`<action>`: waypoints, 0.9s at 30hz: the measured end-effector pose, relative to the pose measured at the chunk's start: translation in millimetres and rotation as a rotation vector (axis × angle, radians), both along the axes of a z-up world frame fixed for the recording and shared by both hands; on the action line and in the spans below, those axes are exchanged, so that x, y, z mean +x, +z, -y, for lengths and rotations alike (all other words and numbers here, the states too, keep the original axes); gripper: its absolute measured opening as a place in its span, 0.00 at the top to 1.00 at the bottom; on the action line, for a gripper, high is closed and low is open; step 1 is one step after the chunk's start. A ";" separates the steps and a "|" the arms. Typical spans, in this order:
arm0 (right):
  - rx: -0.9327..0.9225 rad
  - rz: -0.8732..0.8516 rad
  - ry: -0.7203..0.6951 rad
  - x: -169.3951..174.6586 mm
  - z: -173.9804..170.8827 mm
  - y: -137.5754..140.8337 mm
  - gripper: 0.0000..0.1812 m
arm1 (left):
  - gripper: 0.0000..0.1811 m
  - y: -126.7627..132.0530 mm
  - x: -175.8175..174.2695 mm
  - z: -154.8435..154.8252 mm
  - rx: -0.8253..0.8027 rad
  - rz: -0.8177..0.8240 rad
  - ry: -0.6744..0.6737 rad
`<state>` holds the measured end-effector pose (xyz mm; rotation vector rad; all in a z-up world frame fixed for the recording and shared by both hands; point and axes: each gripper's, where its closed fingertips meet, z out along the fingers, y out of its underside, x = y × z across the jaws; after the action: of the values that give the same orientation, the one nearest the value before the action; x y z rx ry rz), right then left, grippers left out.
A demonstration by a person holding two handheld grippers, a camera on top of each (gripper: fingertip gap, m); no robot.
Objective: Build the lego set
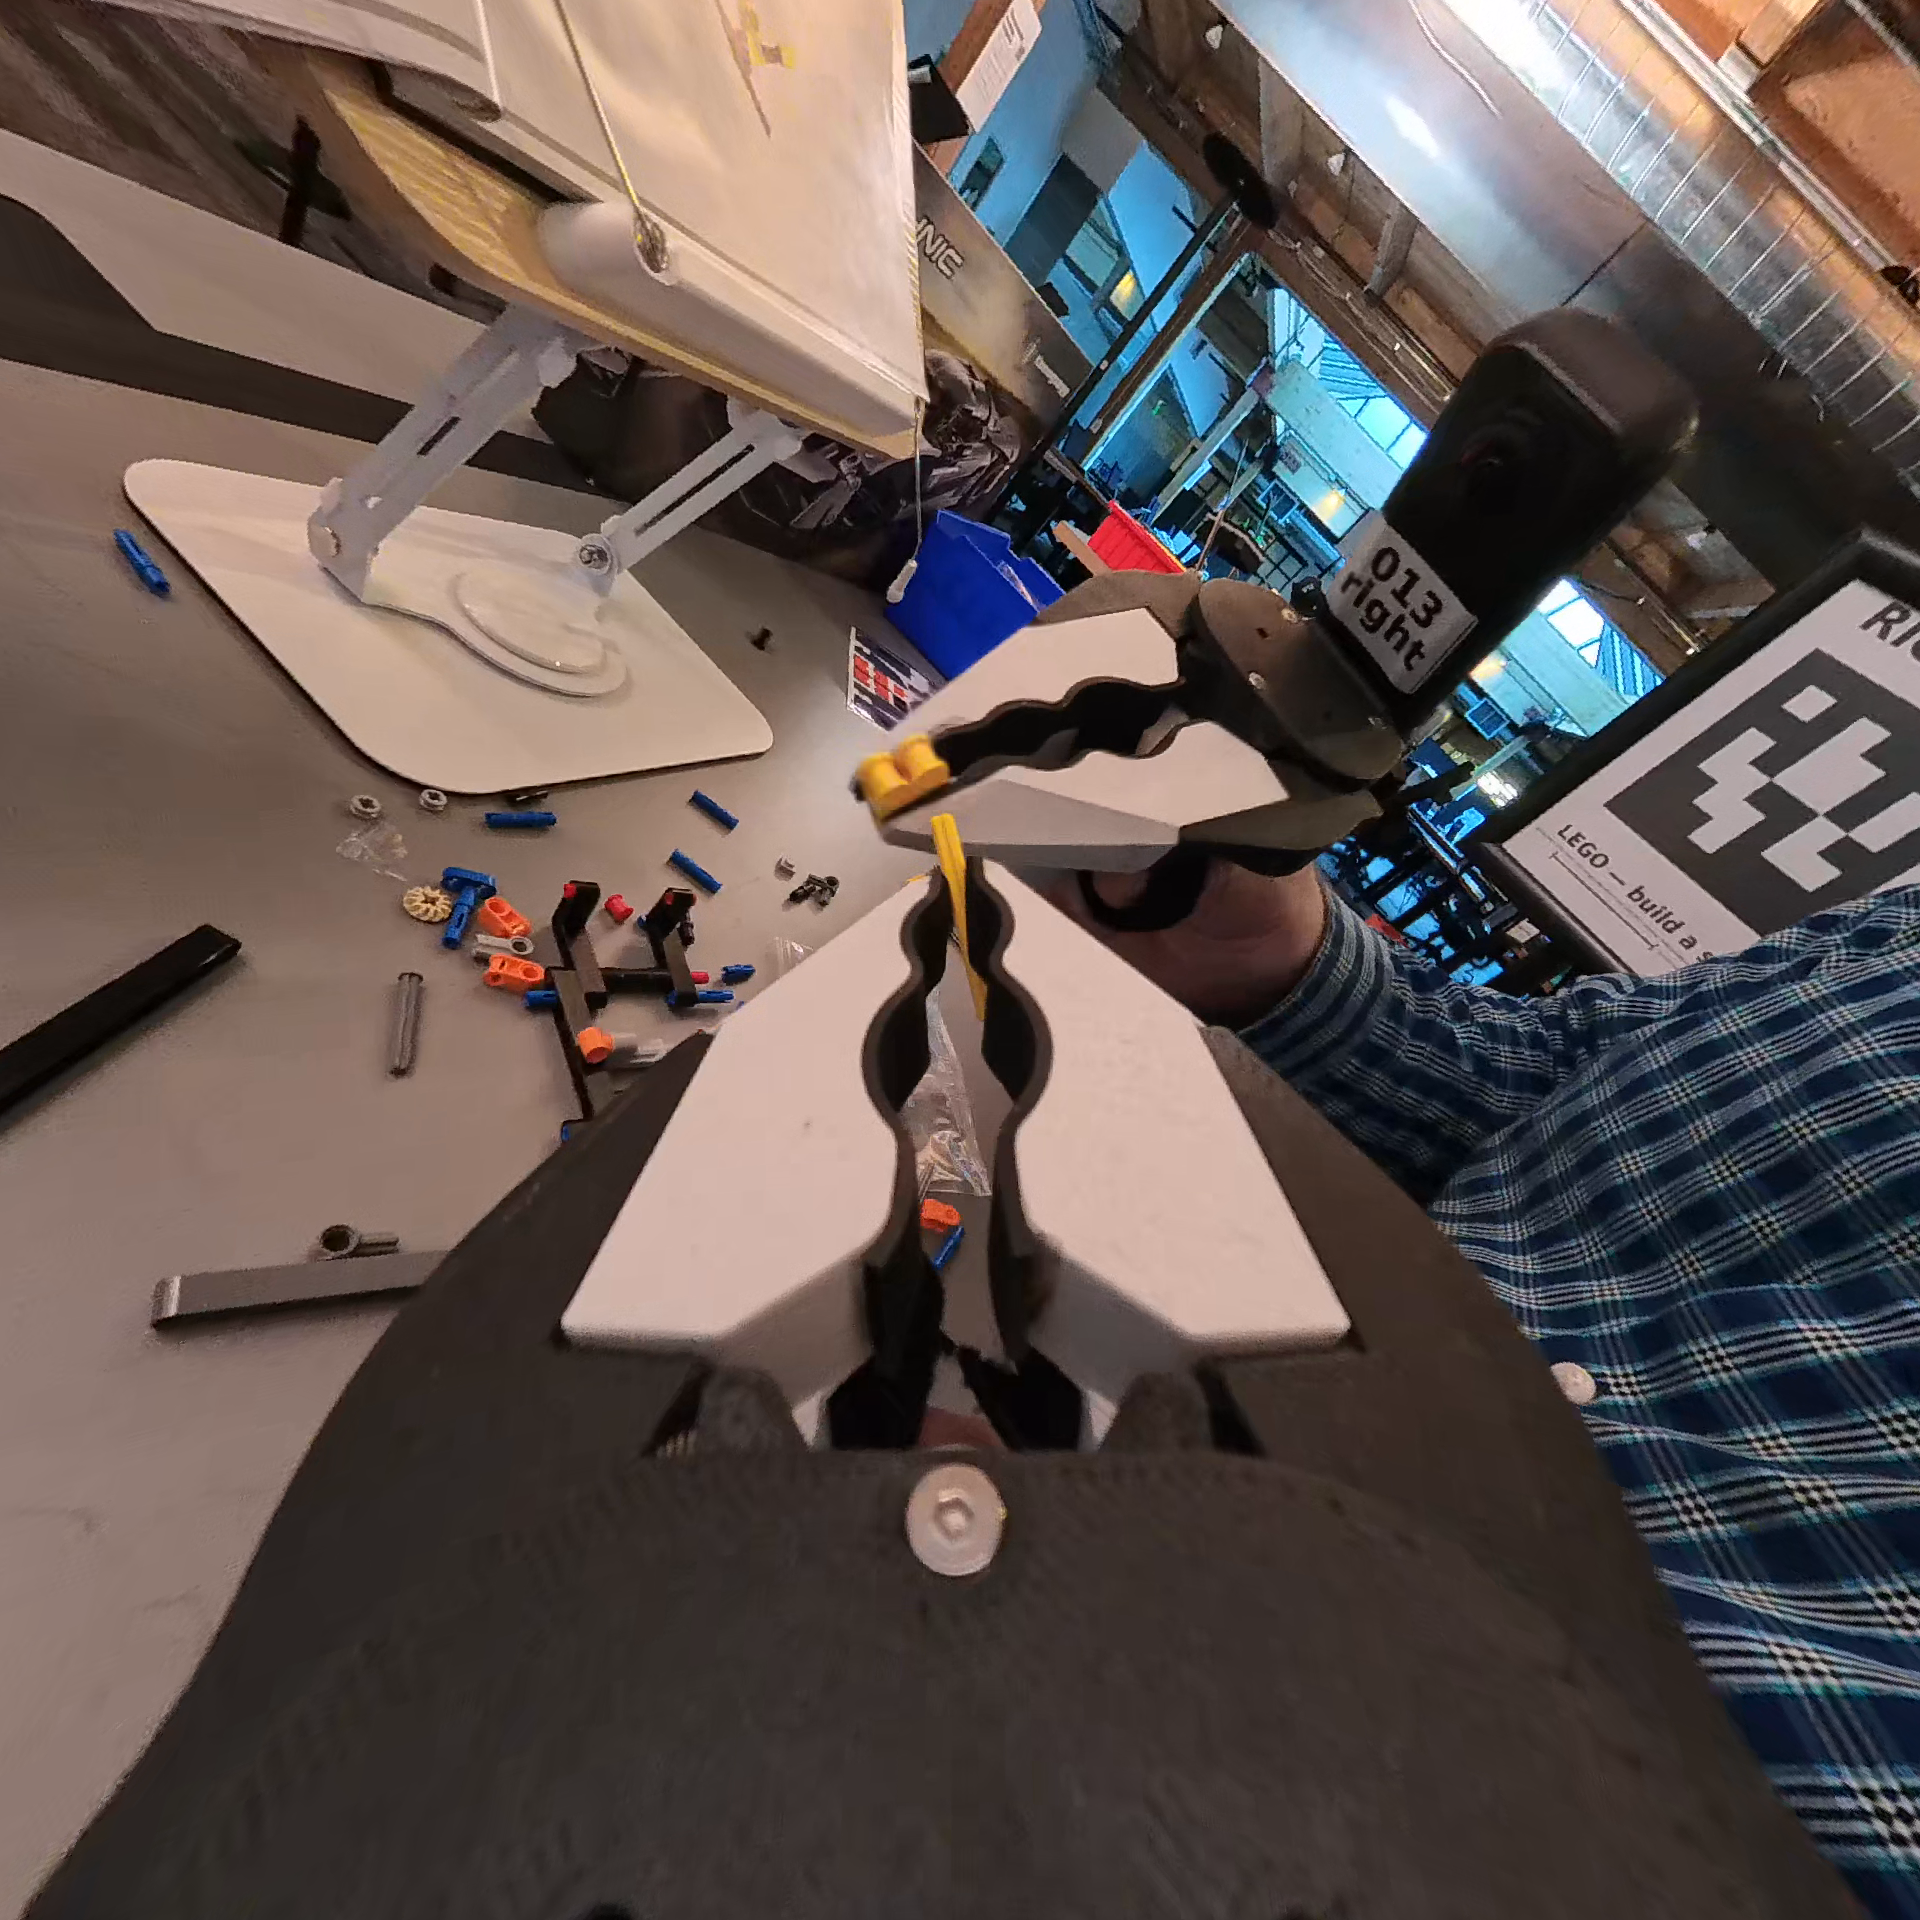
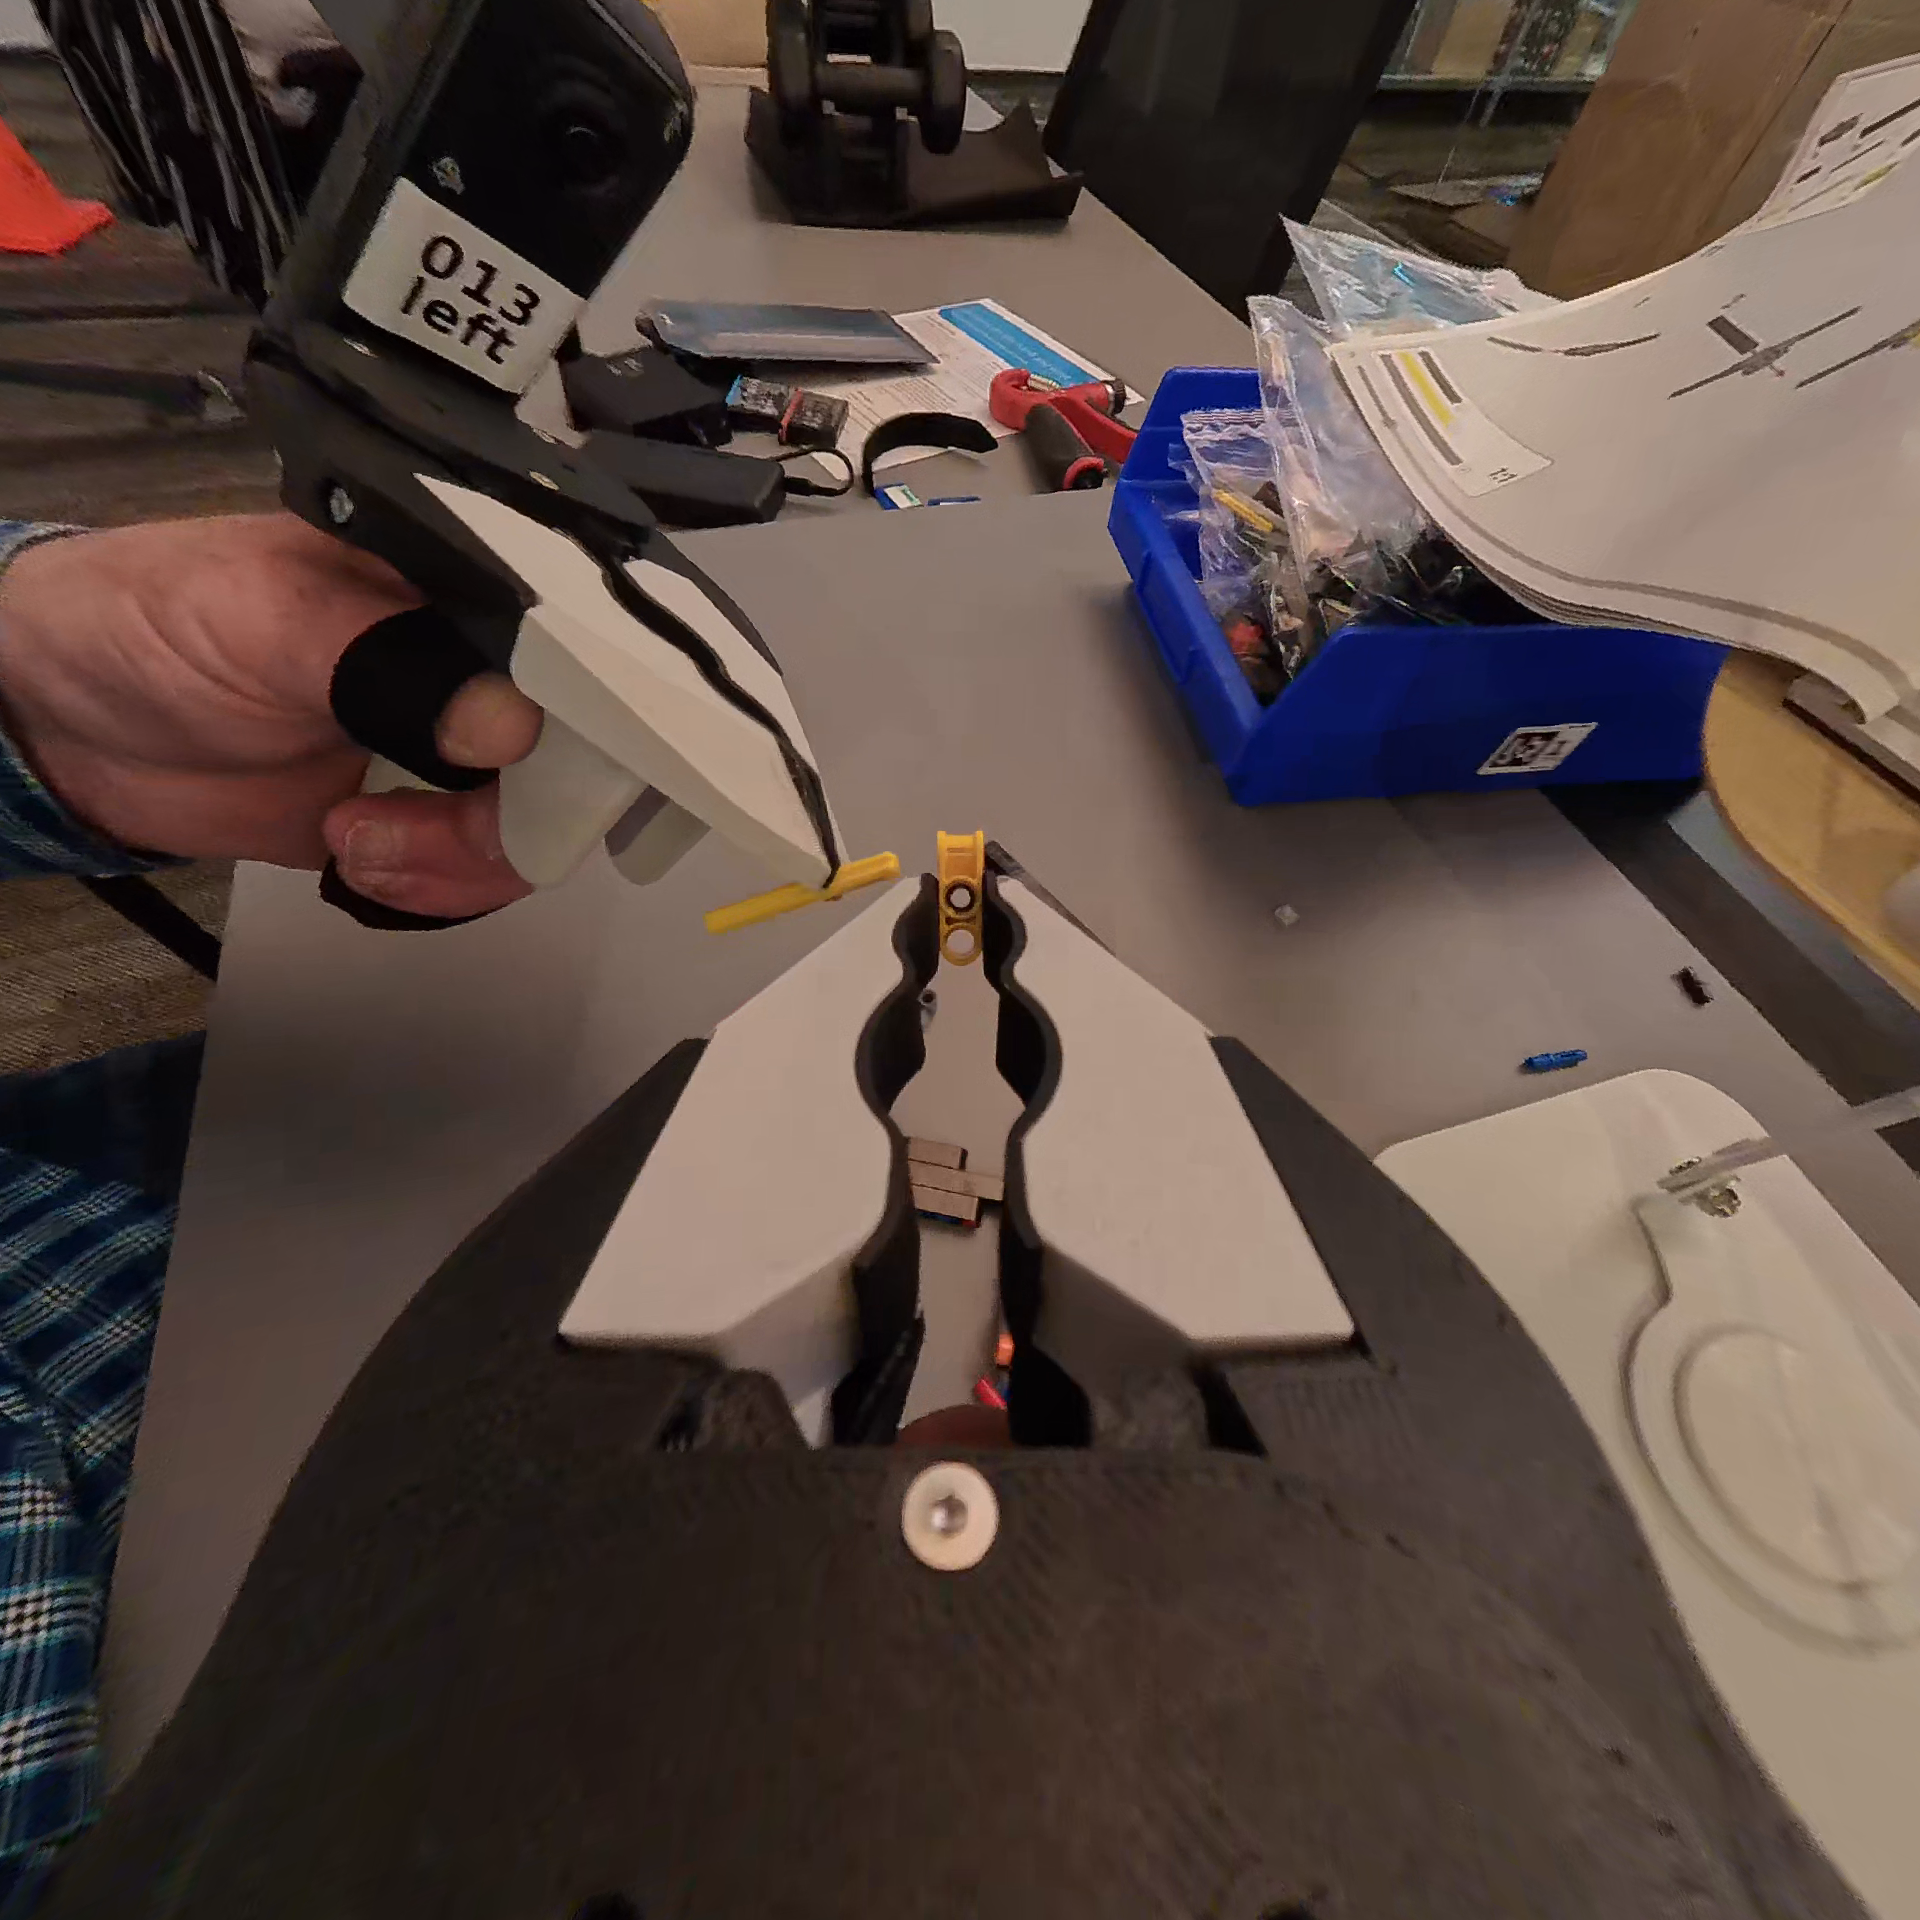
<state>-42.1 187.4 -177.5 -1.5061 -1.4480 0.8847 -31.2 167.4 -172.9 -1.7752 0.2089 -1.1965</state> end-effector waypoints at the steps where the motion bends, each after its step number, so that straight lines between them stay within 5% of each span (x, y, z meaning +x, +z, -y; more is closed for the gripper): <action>1: -0.021 -0.014 0.011 0.1 1.4 1.5 0.97 | 1.00 0.3 -1.7 -0.6 -0.004 0.006 0.003; 27: 0.235 -0.043 0.160 3.2 11.0 3.5 0.97 | 1.00 3.9 -0.7 3.5 -0.092 0.260 -0.099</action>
<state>-38.9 176.4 -174.0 -1.2048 -1.5970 0.8042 -31.9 163.9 -169.0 -1.6826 0.0906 -1.5153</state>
